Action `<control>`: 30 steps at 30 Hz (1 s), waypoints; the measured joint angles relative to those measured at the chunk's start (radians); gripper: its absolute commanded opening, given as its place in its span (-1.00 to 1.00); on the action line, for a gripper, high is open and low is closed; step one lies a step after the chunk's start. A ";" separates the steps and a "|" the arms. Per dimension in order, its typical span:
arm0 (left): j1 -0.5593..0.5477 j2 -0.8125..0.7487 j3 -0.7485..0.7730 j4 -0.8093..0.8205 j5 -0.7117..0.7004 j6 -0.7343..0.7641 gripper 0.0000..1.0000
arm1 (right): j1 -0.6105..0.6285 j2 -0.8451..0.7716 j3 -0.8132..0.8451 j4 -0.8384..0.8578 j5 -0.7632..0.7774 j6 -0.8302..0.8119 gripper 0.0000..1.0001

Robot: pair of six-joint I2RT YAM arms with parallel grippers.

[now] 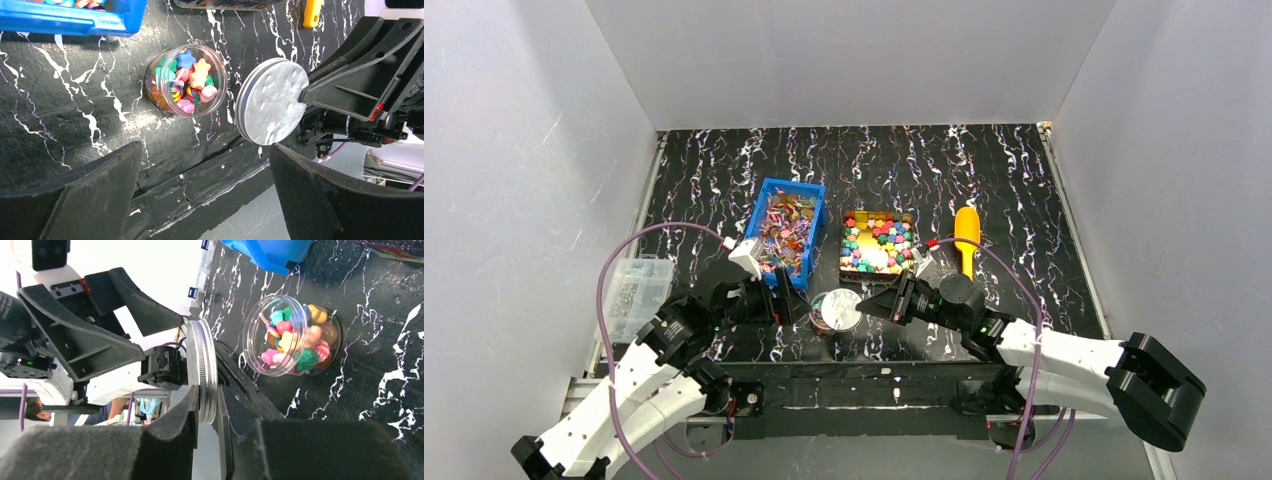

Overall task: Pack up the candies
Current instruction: Close the bottle lid on the packing bottle.

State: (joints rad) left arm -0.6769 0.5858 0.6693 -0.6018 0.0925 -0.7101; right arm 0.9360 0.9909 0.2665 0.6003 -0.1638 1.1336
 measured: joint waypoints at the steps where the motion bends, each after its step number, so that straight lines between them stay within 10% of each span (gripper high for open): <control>1: 0.000 0.007 -0.005 0.007 0.000 -0.001 0.97 | 0.000 0.008 -0.001 0.013 0.003 0.008 -0.97; 30: 0.008 0.283 -0.043 0.167 0.021 0.003 0.43 | -0.005 0.404 0.042 0.293 0.006 0.075 -0.97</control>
State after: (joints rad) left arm -0.6685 0.8692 0.6258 -0.4347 0.1131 -0.7067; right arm 0.9314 1.3949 0.3088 0.8932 -0.1574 1.2087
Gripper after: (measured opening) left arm 0.745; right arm 0.238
